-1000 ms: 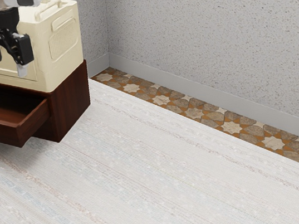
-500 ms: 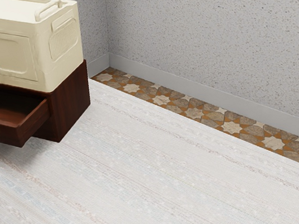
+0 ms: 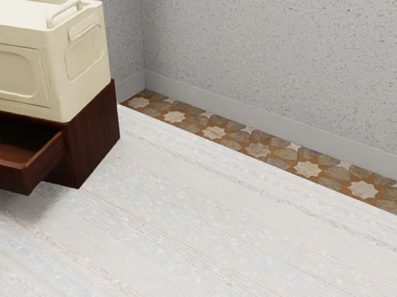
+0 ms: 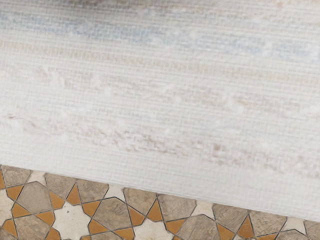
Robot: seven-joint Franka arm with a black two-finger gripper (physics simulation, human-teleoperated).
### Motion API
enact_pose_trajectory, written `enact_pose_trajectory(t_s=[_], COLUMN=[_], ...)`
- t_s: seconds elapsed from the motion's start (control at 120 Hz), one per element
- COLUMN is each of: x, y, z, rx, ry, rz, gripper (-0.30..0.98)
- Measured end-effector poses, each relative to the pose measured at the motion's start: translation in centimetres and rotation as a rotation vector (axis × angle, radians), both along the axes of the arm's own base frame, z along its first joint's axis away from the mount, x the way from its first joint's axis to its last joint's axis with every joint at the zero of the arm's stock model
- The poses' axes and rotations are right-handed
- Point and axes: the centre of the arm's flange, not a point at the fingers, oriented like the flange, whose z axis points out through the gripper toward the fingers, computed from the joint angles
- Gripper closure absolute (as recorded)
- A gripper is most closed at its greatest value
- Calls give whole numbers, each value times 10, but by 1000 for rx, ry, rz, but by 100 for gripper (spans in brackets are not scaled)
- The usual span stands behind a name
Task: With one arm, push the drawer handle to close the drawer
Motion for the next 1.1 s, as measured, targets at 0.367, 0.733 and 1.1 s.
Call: enact_pose_trajectory(t_s=[0.367,0.733,1.1], x=[0,12,52], y=[39,57,68], z=[-27,-31,-40], rx=[-48,-39,-28], ry=[3,4,-15], rz=[-12,-24,-60], gripper=[37,70,77])
